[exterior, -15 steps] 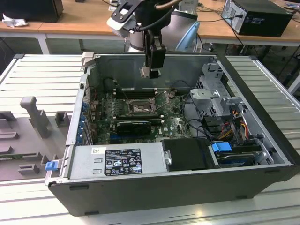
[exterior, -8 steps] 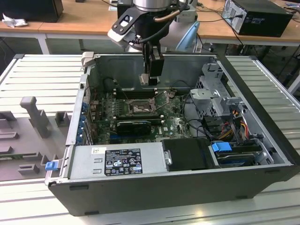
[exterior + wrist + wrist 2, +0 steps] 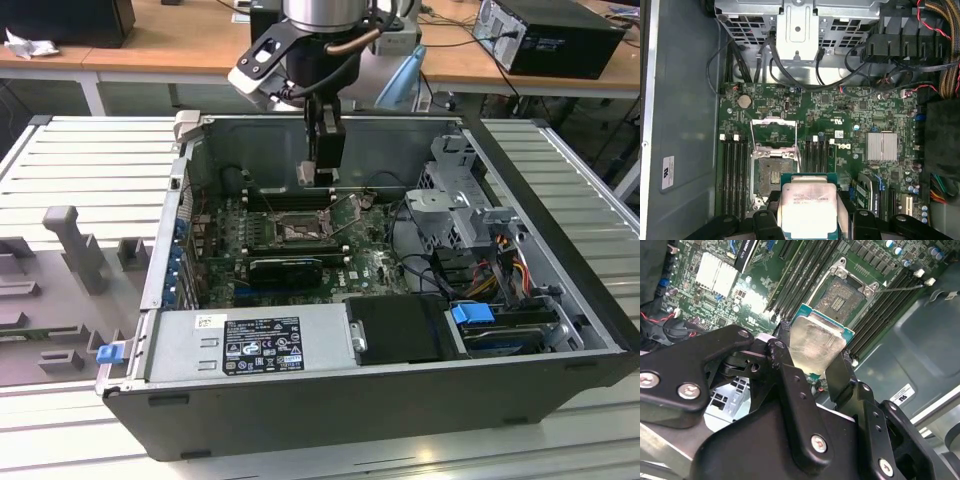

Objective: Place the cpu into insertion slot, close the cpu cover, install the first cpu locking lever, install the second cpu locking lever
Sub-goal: 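Place the cpu into insertion slot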

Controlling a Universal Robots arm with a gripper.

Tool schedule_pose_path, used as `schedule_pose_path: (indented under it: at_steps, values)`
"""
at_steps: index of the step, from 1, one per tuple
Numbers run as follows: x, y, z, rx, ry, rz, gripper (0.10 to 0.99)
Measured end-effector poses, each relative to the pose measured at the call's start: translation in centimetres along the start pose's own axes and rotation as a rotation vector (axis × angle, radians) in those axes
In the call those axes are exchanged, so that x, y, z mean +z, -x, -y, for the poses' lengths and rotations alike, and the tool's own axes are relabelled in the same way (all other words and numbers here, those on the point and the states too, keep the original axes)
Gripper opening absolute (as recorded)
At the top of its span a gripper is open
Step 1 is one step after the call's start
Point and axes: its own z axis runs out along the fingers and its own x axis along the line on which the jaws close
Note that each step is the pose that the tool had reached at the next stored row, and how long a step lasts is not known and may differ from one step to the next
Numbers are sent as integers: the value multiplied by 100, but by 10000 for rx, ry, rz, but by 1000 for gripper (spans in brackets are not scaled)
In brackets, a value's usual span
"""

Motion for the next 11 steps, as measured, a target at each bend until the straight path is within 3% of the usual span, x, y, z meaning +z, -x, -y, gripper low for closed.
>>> schedule_pose_path:
  at_steps: [11]
  values:
    - [134,-8,6,-7,-47,1,529]
